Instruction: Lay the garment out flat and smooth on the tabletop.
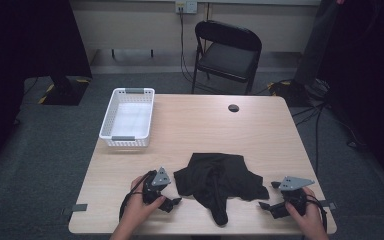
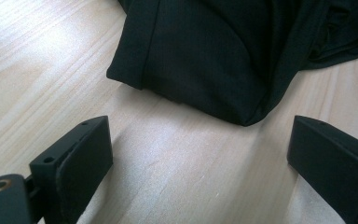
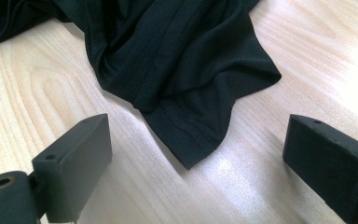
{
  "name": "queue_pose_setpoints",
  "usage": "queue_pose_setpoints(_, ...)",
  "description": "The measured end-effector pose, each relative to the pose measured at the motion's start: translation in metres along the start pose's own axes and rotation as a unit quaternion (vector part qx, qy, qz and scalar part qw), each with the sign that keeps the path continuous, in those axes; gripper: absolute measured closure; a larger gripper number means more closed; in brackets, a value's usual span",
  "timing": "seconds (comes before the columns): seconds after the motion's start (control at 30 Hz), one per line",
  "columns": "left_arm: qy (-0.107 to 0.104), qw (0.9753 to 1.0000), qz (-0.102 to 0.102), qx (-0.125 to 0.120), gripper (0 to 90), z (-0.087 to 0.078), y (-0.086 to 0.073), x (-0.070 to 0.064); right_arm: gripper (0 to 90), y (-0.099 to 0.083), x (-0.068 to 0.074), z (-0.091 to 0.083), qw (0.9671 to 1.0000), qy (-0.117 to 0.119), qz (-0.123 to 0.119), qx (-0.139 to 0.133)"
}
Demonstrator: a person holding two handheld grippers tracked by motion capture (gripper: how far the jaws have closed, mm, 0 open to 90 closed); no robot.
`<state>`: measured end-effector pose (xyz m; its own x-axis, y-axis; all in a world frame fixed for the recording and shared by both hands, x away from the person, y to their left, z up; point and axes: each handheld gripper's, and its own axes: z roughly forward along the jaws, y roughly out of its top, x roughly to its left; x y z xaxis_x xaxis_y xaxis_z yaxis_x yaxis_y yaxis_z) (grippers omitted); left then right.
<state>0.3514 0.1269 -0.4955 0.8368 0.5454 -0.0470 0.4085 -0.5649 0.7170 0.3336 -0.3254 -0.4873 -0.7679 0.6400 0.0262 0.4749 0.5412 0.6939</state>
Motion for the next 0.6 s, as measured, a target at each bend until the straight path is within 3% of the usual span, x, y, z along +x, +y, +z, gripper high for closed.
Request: queue_pose_setpoints(0.6, 0.004, 1.0, -0.005, -0.001, 7.1, -0.0007, -0.0002, -0.0016, 6.4, 0.0011, 0.002, 0.0012, 0.9999, -0.008, 0.008, 0.0)
